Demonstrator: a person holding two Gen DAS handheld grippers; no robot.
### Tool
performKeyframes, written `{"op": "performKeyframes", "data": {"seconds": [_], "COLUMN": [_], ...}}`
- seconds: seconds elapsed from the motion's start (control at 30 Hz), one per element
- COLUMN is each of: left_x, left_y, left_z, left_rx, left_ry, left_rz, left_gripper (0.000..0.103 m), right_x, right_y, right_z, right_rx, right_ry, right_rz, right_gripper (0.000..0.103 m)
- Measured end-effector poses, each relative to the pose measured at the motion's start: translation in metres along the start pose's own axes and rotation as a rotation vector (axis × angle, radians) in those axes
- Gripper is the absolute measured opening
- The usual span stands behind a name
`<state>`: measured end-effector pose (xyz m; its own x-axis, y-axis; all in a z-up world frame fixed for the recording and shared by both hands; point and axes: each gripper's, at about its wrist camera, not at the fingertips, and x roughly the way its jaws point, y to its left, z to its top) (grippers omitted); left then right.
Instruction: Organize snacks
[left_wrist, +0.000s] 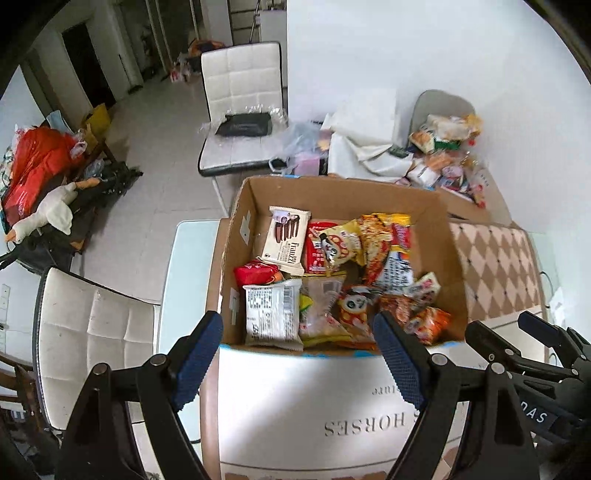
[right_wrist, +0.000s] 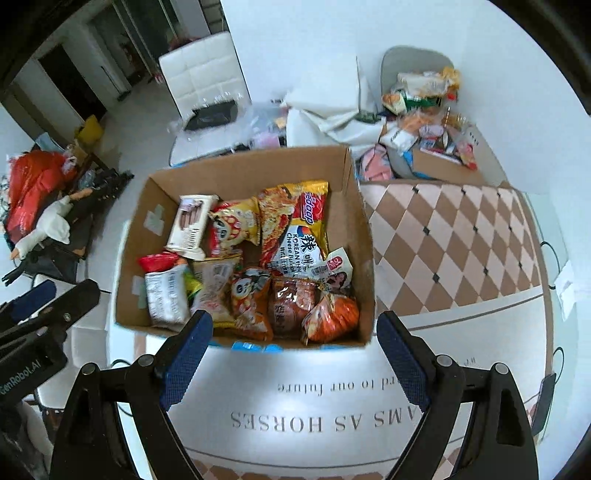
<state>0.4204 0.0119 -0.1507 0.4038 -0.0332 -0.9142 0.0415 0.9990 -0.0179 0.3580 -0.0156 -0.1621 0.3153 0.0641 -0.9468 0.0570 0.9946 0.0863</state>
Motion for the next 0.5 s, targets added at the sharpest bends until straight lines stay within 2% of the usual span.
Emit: {"op": "performKeyframes", "data": {"seconds": [0.33, 0.5], "left_x": [-0.087, -0.118], "left_y": [-0.005, -0.006], "left_z": [-0.047, -0.07], "left_rx": [-0.007, -0.014], "left_ry": [-0.118, -0.142], "left_rz": [-0.023, -0.038], "left_gripper": [0.083, 0.083], "right_x": [-0.1, -0.139], "right_y": [-0.008, -0.01], "right_z": [-0.063, -0.095], "right_rx": [0.008, 0.001], "right_ry": [-0.115, -0.154], "right_rz": [0.036, 0.037], "right_gripper": [0.092, 0.093]}}
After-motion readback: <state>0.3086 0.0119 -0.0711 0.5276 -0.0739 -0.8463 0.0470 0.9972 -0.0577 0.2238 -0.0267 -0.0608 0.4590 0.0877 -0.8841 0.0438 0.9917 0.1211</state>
